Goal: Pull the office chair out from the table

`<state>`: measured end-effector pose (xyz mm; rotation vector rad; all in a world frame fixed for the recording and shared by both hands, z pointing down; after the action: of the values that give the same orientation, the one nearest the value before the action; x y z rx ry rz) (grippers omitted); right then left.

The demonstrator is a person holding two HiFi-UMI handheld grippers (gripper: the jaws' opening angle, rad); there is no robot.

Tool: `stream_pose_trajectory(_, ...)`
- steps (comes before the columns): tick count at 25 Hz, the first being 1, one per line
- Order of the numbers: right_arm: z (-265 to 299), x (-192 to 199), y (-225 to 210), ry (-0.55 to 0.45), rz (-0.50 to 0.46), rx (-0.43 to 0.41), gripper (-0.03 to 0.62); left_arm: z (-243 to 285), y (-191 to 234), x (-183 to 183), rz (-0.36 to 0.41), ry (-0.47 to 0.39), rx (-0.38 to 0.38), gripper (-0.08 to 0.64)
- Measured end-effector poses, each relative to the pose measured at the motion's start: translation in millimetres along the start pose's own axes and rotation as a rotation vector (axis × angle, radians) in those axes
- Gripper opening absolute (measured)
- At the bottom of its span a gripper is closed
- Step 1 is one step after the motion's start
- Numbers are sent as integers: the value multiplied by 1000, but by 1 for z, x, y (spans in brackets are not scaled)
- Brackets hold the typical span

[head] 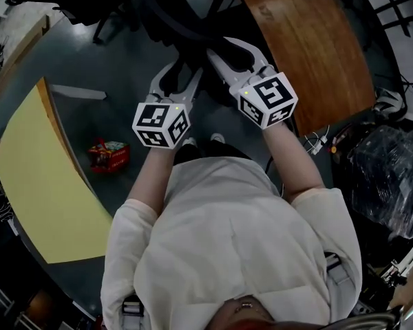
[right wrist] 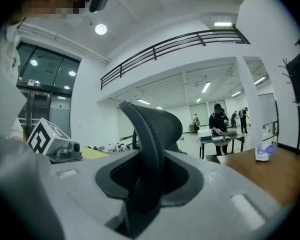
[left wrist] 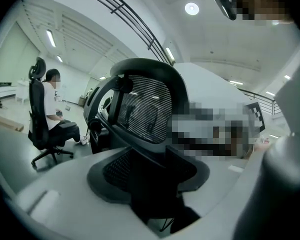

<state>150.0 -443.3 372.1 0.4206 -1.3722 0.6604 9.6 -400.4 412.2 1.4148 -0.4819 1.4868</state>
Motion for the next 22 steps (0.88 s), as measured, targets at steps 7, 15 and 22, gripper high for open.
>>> stream_pose_trajectory(7, 1, -8, 5, 1, -21, -81, 89, -8, -9, 6, -76, -61, -44, 174)
stream_pose_trajectory(15, 3, -9, 12, 12, 1, -132, 86, -22, -15, 13, -107, -81, -38, 127)
stream_pose_trajectory(22, 10, -9, 36, 15, 8, -134, 86, -45, -3, 13, -106, -76, -19, 127)
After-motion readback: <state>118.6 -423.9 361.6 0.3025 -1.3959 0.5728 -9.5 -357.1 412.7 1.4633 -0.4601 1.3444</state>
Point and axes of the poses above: the fingertips, and each gripper's own axes: z forward along the fingers, y to its left, x out of its underside, the point moved 8 cm from there along -z, backward along the fingers, and after that the axes turned 2 degrees about y, right-handed, at the moved point
